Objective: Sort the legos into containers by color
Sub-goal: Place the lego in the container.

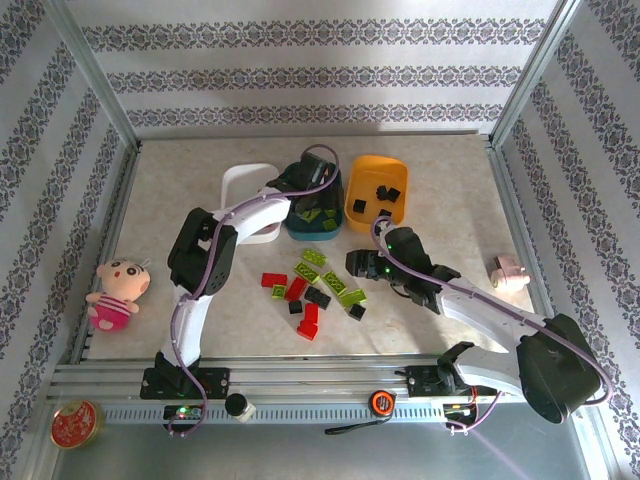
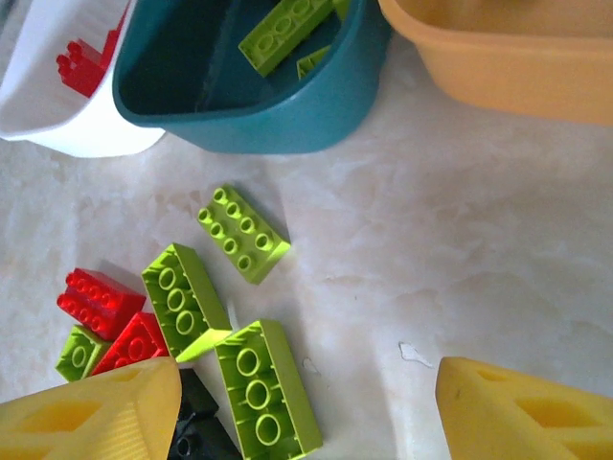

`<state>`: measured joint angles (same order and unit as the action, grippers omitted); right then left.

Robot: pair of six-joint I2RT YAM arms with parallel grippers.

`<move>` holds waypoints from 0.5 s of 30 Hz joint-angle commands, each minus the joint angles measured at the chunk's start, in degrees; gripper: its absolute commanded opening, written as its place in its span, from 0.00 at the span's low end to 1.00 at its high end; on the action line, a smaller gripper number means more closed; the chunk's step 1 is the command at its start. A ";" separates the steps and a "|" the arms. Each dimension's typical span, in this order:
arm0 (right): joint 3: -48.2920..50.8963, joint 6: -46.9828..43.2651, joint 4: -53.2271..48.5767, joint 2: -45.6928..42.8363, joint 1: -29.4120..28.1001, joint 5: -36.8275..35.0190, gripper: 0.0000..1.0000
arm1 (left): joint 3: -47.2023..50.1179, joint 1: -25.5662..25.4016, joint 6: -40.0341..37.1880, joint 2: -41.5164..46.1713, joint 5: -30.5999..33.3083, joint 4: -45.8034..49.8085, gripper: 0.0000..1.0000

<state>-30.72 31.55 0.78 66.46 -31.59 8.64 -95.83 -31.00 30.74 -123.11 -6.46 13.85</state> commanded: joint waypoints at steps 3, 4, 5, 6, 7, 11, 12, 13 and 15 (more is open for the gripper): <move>0.43 -1.61 -2.08 -0.14 -0.78 2.28 0.72 | 4.25 0.48 2.33 9.80 -4.22 -4.33 0.72; -0.04 -2.19 -2.46 0.67 -1.20 2.58 0.72 | 6.64 0.47 2.54 12.14 -4.54 -5.52 0.73; -0.82 -2.92 -3.04 1.77 -1.79 2.98 0.72 | 9.68 0.50 2.70 15.01 -4.79 -6.96 0.75; -1.68 -3.87 -3.64 3.02 -2.45 3.13 0.72 | 12.99 0.50 2.99 18.04 -5.05 -8.21 0.77; -2.52 -4.60 -4.15 4.33 -3.11 3.30 0.72 | 15.90 0.51 3.24 20.57 -5.33 -9.23 0.78; -6.18 -7.38 -6.56 10.00 -5.82 2.48 0.71 | 30.05 0.42 4.66 32.02 -6.04 -12.70 0.84; -7.09 -8.10 -7.26 11.33 -6.49 2.19 0.72 | 33.69 0.36 5.30 35.06 -6.07 -13.12 0.90; -7.99 -8.70 -7.84 12.41 -7.16 1.52 0.72 | 36.69 0.38 5.98 37.65 -6.03 -13.68 0.92; -9.85 -10.03 -9.31 14.85 -8.39 -0.13 0.72 | 42.96 0.18 7.03 43.54 -5.90 -14.07 0.99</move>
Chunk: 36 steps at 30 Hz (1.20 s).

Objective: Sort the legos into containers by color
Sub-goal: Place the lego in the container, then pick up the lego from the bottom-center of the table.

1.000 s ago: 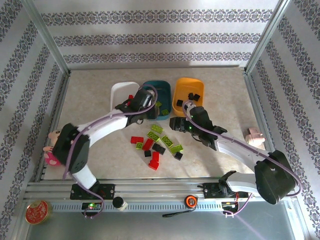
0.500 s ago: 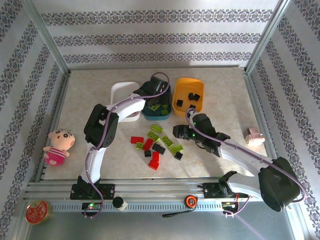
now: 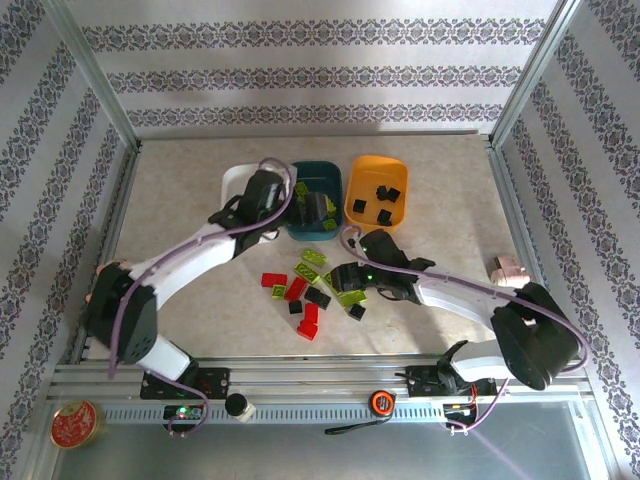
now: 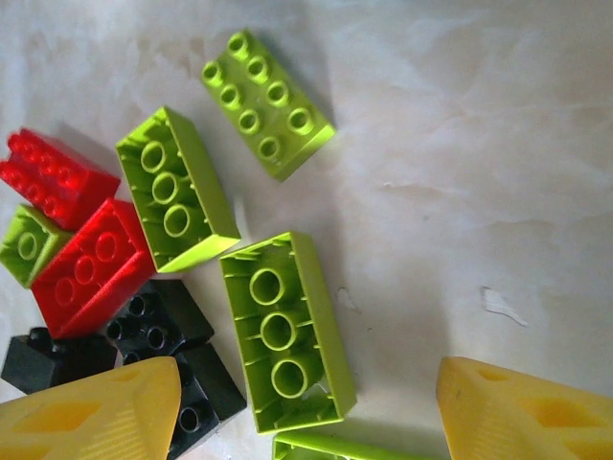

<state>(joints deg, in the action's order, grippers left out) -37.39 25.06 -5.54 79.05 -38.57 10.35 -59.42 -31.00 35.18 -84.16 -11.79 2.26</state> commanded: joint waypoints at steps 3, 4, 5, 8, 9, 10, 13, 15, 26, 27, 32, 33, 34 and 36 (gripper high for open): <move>-5.54 -4.86 -4.60 5.28 -2.57 -3.34 0.72 | 13.68 0.00 3.12 12.50 1.19 -0.58 1.00; -6.00 -5.17 -4.95 5.98 -2.91 -3.55 0.71 | 15.23 -0.04 3.13 14.51 1.74 0.45 1.00; -6.45 -5.39 -5.18 6.69 -3.30 -3.80 0.72 | 17.05 -0.02 3.15 17.08 2.71 1.67 1.00; -7.36 -5.96 -5.93 8.37 -3.96 -4.02 0.71 | 21.36 0.01 3.87 23.03 4.56 4.65 1.00; -7.75 -6.07 -6.23 9.04 -4.22 -4.31 0.71 | 22.70 -0.02 4.23 24.85 5.37 5.48 1.00; -8.11 -6.30 -6.56 9.53 -4.33 -4.54 0.71 | 23.58 0.01 4.37 26.19 5.96 6.46 1.00; -9.23 -6.73 -7.45 11.38 -4.82 -5.24 0.69 | 25.55 0.07 4.53 29.85 7.50 9.09 1.00; -10.16 -7.04 -8.31 12.38 -5.25 -6.13 0.68 | 26.27 0.02 4.32 31.52 8.22 10.29 1.00; -14.12 -7.82 -13.88 17.01 -6.34 -13.44 0.55 | 26.99 0.01 4.28 32.90 10.71 12.97 1.00; -14.36 -7.92 -14.18 17.47 -6.30 -13.68 0.54 | 27.03 0.02 4.37 33.00 11.18 13.26 1.00; -14.30 -7.27 -14.05 17.89 -6.17 -14.90 0.42 | 27.00 0.07 3.91 33.74 12.40 14.16 1.00; -14.05 -7.22 -13.74 17.13 -6.10 -14.77 0.39 | 26.93 0.06 3.88 33.83 12.56 14.41 1.00; -13.74 -7.22 -13.33 16.12 -6.04 -14.74 0.36 | 26.86 0.06 3.80 33.88 12.81 14.77 1.00; -13.26 -7.46 -12.76 13.32 -5.65 -14.55 0.30 | 26.94 -0.01 3.74 34.14 13.04 15.37 1.00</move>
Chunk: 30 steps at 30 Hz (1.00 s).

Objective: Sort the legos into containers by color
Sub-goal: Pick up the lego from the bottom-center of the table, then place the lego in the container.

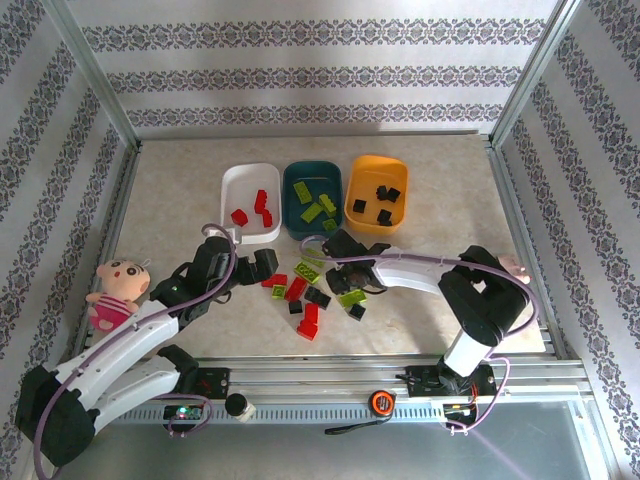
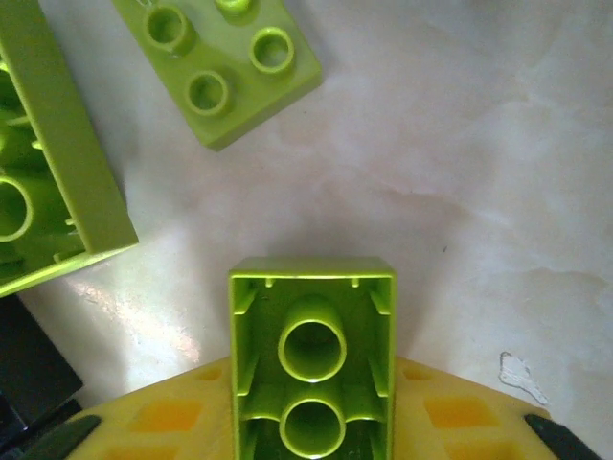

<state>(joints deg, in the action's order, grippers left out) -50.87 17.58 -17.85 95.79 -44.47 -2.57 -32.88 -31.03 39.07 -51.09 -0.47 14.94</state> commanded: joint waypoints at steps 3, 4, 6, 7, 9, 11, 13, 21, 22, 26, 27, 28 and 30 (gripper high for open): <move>-0.37 -0.84 0.21 -8.31 1.43 -0.06 0.25 | 0.56 0.04 -0.26 1.73 2.47 3.75 1.00; -1.51 -1.29 0.40 -9.47 1.88 0.91 0.24 | 0.80 0.08 -0.30 2.09 2.61 3.86 1.00; -4.40 -1.91 0.75 -10.50 2.68 2.47 0.23 | 1.77 0.07 -0.04 3.11 2.99 3.57 1.00; -6.00 -2.02 0.96 -10.26 3.11 3.33 0.23 | 2.11 0.02 0.08 3.50 3.01 3.43 1.00; -10.53 -1.82 1.54 -8.18 4.01 5.28 0.23 | 2.80 0.09 0.48 4.18 3.24 3.34 1.00; -14.79 -1.68 2.57 -4.61 4.53 5.18 0.23 | 3.17 0.09 0.66 4.56 3.11 3.68 1.00; -18.85 -1.04 4.05 -0.09 5.24 4.58 0.25 | 3.51 0.07 0.74 4.89 2.93 4.11 1.00; -35.05 2.82 5.76 18.05 8.40 4.82 0.27 | 5.46 0.07 1.26 7.13 2.17 5.81 1.00; -36.57 3.22 5.63 19.56 8.44 4.83 0.28 | 5.93 0.09 1.42 7.76 1.92 5.60 1.00; -41.23 4.93 4.54 23.47 8.70 4.44 0.46 | 7.09 0.05 1.48 9.14 1.61 5.70 1.00; -41.66 5.37 4.40 23.73 8.80 4.22 0.56 | 7.09 0.09 1.38 9.17 1.57 5.97 1.00; -41.82 5.68 4.51 23.66 8.79 4.02 0.63 | 7.00 0.07 1.23 9.20 1.57 6.16 1.00; -41.38 5.92 4.98 22.63 8.85 3.72 0.69 | 6.92 0.07 0.93 8.97 1.39 6.24 1.00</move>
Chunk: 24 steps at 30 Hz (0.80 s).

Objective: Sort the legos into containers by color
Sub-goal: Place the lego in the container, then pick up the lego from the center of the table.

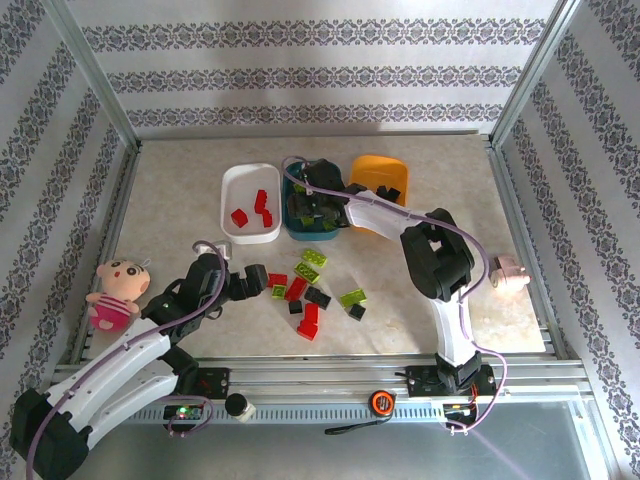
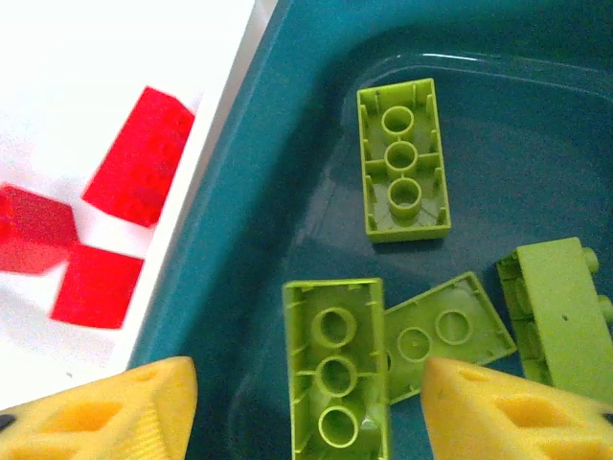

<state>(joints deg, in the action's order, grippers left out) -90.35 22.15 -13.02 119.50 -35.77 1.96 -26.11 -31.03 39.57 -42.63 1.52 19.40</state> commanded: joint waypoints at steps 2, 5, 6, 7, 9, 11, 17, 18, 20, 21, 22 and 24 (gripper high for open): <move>-0.78 1.56 0.81 -3.04 0.13 -1.16 0.71 | -0.08 0.14 0.23 0.21 -0.73 1.70 1.00; 3.29 1.84 3.05 -7.41 -0.08 -1.29 0.73 | -0.41 0.12 -0.17 -0.72 -1.45 0.88 1.00; 5.20 1.93 3.83 -9.40 -0.22 -1.21 0.73 | -0.37 0.02 -0.42 -1.28 -1.73 0.48 1.00; 7.28 2.14 4.60 -11.29 -0.31 -1.17 0.73 | -0.51 0.04 -0.58 -1.88 -2.13 0.05 1.00; 11.59 2.48 6.15 -14.82 -0.56 -1.07 0.74 | -0.56 0.08 -1.19 -3.65 -3.48 -1.05 0.99; 16.25 3.04 7.83 -18.22 -0.70 -0.90 0.74 | -1.11 0.05 -1.92 -6.36 -4.98 -2.00 0.94; 28.75 5.17 11.63 -26.77 -0.33 -0.33 0.74 | -4.36 -2.02 -5.04 -18.36 -6.63 -4.16 0.86; 30.25 5.30 11.80 -27.74 -0.31 -0.27 0.74 | -4.78 -2.61 -5.56 -19.90 -6.34 -4.79 0.85; 32.55 5.45 11.98 -29.58 -0.21 -0.47 0.74 | -5.96 -3.59 -6.93 -23.21 -5.58 -5.92 0.86; 33.47 5.45 12.04 -30.34 -0.18 -0.50 0.74 | -6.43 -4.18 -7.58 -24.34 -5.00 -6.64 0.86; 34.30 5.45 12.08 -30.92 -0.11 -0.57 0.74 | -7.07 -4.72 -8.11 -25.70 -4.12 -7.15 0.86; 35.71 5.70 12.05 -31.98 0.11 -0.67 0.74 | -8.12 -5.06 -8.76 -28.11 -3.20 -8.13 0.87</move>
<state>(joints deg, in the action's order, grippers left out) -56.25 26.87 -2.94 90.06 -35.86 1.80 -31.77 -35.16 33.98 -68.60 -3.79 15.11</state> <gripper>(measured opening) 0.742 0.866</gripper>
